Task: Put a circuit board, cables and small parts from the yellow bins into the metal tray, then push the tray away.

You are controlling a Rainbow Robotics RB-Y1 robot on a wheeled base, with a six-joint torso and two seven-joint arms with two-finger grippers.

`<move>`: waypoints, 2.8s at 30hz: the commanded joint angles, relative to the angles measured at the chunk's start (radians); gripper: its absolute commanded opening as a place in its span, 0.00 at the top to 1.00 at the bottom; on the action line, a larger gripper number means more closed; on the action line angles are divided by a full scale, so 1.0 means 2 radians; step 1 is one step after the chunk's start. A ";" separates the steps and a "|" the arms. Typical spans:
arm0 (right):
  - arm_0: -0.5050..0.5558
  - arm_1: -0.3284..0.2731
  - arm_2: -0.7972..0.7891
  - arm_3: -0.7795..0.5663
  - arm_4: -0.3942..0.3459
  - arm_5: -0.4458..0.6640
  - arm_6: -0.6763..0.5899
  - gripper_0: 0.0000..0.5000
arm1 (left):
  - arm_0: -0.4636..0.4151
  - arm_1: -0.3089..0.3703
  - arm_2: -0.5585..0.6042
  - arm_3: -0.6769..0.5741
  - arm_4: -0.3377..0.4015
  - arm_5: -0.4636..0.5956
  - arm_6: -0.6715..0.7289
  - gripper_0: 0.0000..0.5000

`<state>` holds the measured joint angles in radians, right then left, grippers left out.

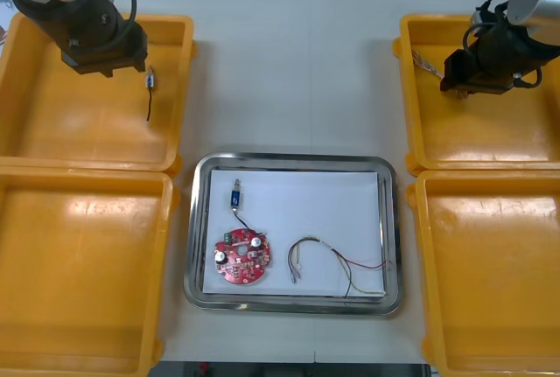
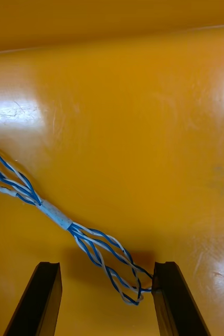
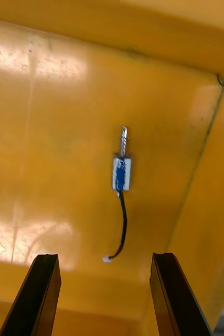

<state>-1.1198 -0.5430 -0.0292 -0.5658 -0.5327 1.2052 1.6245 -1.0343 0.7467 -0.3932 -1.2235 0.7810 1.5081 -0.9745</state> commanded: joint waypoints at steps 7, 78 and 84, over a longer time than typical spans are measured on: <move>0.007 -0.008 0.024 -0.009 -0.004 -0.009 0.014 0.00 | -0.049 -0.037 0.016 0.086 -0.034 -0.069 -0.034 0.00; 0.169 -0.127 0.014 -0.253 -0.092 0.129 0.023 0.00 | -0.047 -0.097 -0.011 0.198 -0.084 -0.167 -0.037 1.00; 0.169 -0.129 0.012 -0.253 -0.090 0.129 0.028 0.00 | -0.047 -0.078 -0.010 0.171 -0.079 -0.123 -0.034 1.00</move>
<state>-0.7870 -0.7554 0.0052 -1.0423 -0.7228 1.4615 1.6565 -1.0828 0.5398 -0.3989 -0.8266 0.6101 1.2226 -0.9775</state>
